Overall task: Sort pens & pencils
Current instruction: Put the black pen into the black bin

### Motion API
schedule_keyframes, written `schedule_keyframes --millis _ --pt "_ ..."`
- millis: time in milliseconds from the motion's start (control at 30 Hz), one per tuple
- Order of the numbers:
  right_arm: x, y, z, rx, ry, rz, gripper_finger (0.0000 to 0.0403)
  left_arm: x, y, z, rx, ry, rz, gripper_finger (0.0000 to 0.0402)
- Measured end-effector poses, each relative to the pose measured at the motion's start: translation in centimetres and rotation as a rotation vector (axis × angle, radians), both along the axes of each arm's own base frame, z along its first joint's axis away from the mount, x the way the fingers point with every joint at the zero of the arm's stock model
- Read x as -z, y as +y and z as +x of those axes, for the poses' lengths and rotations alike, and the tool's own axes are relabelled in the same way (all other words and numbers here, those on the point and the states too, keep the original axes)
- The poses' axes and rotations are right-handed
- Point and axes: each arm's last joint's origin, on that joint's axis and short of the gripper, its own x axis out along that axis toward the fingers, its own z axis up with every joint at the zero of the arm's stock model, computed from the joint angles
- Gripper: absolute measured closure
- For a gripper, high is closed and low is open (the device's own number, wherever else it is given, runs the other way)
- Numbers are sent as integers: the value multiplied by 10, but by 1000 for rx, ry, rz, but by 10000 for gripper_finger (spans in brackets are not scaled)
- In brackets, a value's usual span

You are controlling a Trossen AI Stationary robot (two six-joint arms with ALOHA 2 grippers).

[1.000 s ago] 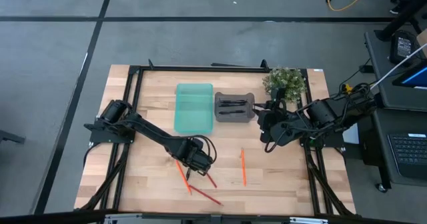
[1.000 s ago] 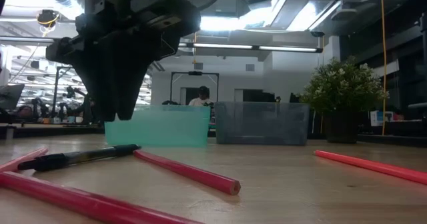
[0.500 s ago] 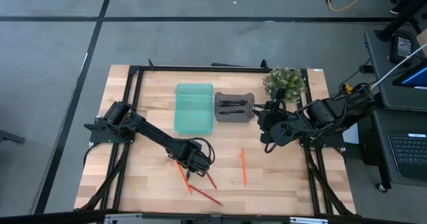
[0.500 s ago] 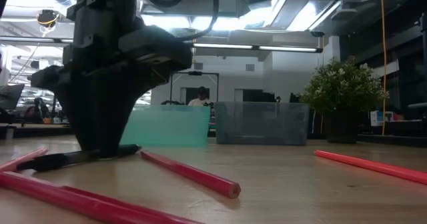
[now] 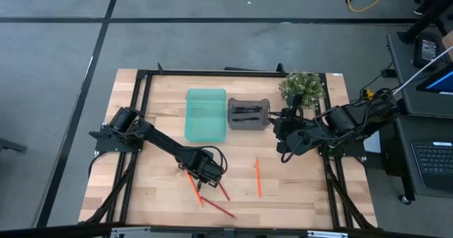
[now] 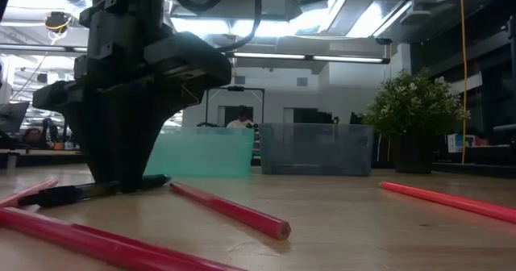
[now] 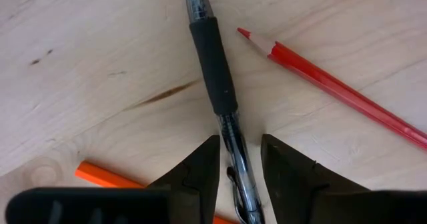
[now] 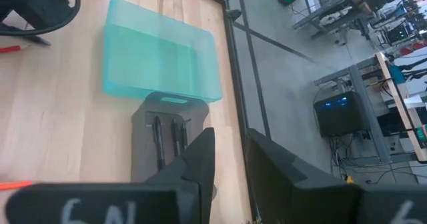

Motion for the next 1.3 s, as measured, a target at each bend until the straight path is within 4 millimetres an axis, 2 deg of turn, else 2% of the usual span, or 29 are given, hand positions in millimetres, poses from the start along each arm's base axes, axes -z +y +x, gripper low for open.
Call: schedule_keyframes --millis 267,567,1000,1200,1300 --pt "0 0 0 0 0 1 317 0 0 0 3 2 8 313" --pt "0 0 0 0 0 1 317 1 1 -1 28 6 16 385" --pt "0 0 0 0 0 1 317 0 6 2 97 -16 45 385" --pt "0 0 0 12 -10 15 317 -7 14 11 126 -56 137 385" --pt "1 -1 -2 23 2 16 317 -14 17 11 131 -9 153 385"
